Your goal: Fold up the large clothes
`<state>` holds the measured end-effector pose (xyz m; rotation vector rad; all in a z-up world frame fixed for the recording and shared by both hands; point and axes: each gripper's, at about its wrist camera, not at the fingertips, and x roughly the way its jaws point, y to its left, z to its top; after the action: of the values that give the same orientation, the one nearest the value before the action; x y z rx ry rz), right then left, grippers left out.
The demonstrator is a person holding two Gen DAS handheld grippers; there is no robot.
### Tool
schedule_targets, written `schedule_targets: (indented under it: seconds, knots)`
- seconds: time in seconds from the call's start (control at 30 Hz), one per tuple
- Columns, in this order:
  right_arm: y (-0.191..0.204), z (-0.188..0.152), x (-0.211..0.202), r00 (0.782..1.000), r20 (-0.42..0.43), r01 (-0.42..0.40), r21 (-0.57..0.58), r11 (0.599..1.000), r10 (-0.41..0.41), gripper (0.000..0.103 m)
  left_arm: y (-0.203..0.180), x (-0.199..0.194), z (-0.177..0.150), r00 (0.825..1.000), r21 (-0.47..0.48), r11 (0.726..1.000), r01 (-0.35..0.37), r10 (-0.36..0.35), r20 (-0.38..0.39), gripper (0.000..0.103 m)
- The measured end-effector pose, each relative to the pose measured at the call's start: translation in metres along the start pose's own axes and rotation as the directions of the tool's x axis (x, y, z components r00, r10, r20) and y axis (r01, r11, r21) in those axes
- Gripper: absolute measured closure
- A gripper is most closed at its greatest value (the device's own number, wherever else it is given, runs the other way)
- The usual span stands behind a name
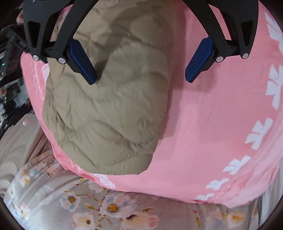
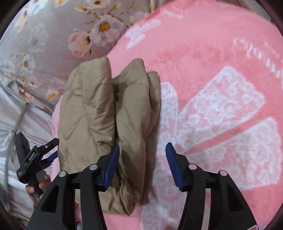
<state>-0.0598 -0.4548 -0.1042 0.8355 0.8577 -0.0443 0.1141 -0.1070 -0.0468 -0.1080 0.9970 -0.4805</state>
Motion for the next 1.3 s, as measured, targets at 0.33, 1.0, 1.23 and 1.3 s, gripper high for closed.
schedule_targets:
  seconds: [0.33,1.0,1.23,1.3]
  knots:
    - [-0.003,0.010,0.060,0.963,-0.142,-0.207,0.160,0.965,0.230,0.044,0.010,0.043,0.023,0.979,-0.121,0.979,0.163,-0.176,-0.102,0.005]
    - [0.112,0.032,-0.010,0.953,0.164,-0.224,-0.183,0.957,0.255,0.091,-0.033,-0.038,0.055,0.968,0.121,0.970,0.210,-0.223,0.111,0.047]
    - [0.185,0.060,-0.046,0.921,0.274,-0.168,-0.361,0.917,0.277,0.090,-0.044,-0.105,0.096,0.932,0.215,0.960,0.182,-0.238,0.273,0.047]
    - [0.202,0.069,-0.044,0.912,0.287,-0.168,-0.390,0.905,0.293,0.091,-0.039,-0.120,0.110,0.921,0.233,0.960,0.152,-0.223,0.319,0.047]
